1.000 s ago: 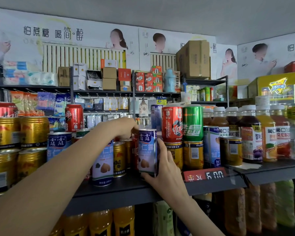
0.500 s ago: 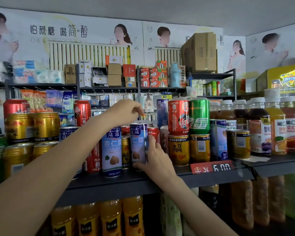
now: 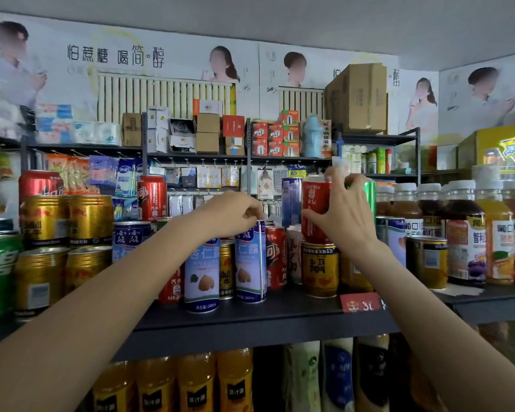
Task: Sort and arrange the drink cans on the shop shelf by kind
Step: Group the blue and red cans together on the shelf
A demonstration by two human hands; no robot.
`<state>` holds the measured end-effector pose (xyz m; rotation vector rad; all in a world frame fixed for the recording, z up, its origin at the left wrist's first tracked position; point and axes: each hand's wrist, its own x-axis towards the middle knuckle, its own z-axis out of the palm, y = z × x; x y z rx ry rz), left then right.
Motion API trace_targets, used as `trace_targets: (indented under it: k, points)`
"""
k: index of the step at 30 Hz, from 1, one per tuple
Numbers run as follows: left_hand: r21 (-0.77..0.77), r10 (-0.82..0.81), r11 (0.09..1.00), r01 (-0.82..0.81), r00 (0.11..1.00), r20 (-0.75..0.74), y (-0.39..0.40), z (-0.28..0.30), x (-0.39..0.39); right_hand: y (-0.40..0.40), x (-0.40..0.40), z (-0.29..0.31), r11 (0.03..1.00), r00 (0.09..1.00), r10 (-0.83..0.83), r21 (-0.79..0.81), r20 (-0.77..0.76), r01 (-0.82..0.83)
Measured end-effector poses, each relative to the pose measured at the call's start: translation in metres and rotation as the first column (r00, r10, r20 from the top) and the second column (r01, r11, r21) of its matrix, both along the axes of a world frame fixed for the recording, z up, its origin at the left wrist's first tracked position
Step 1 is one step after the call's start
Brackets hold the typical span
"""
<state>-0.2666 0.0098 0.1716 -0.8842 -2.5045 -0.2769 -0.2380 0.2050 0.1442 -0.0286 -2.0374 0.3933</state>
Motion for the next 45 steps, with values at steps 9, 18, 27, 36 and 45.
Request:
trace_targets:
  k: [9, 18, 27, 36, 45]
  points:
    - [0.550, -0.292, 0.821, 0.154, 0.941, 0.172, 0.016, 0.012, 0.024, 0.002, 0.030, 0.015, 0.870, 0.870, 0.350, -0.225, -0.348, -0.440]
    - [0.711, -0.630, 0.664, 0.232, 0.685, 0.366, 0.027, 0.027, 0.040, 0.008, 0.060, -0.012, 0.660, 0.738, 0.584, -0.332, -0.337, -0.674]
    - [-0.177, -0.101, 0.972, 0.156, 0.952, 0.288, 0.053, 0.017, 0.024, -0.018, 0.031, -0.078, 0.917, 0.923, 0.376, -0.177, 0.086, -0.358]
    - [-0.345, -0.014, 0.936, 0.068, 0.987, 0.158, 0.044, 0.005, 0.000, -0.045, 0.010, -0.093, 0.981, 0.971, 0.195, -0.007, 0.136, -0.196]
    - [-0.341, 0.020, 0.938, 0.065, 0.971, 0.238, 0.050, 0.007, -0.004, 0.026, 0.020, -0.065, 0.990, 0.953, 0.099, 0.073, 0.288, -0.125]
